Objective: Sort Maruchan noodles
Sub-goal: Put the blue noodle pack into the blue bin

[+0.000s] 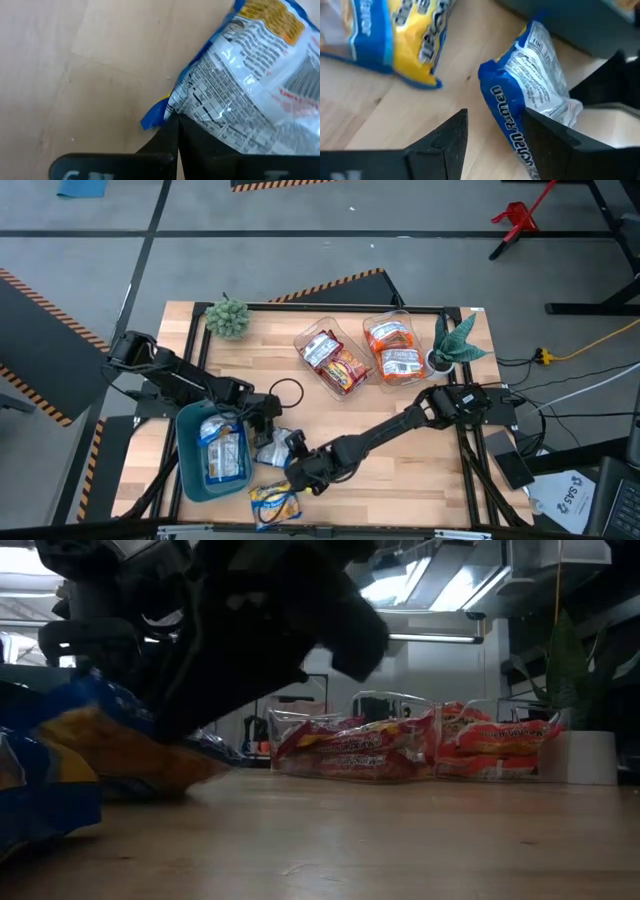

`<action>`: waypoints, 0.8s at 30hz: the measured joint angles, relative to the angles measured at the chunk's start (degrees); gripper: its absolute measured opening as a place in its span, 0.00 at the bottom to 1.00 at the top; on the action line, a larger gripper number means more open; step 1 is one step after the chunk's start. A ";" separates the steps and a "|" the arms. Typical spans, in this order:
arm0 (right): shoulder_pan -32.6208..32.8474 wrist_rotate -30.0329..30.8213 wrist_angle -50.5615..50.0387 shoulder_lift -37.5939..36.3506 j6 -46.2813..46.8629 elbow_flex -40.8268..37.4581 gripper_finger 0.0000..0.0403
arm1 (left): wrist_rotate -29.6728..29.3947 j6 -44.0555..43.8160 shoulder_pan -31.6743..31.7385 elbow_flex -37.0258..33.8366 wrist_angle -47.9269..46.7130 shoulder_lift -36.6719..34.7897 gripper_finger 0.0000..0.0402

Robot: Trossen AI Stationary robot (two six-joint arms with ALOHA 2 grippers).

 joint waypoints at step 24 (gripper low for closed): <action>3.05 12.76 -0.03 0.51 -7.43 2.82 0.80 | 0.65 0.09 2.15 -0.12 1.35 0.19 0.00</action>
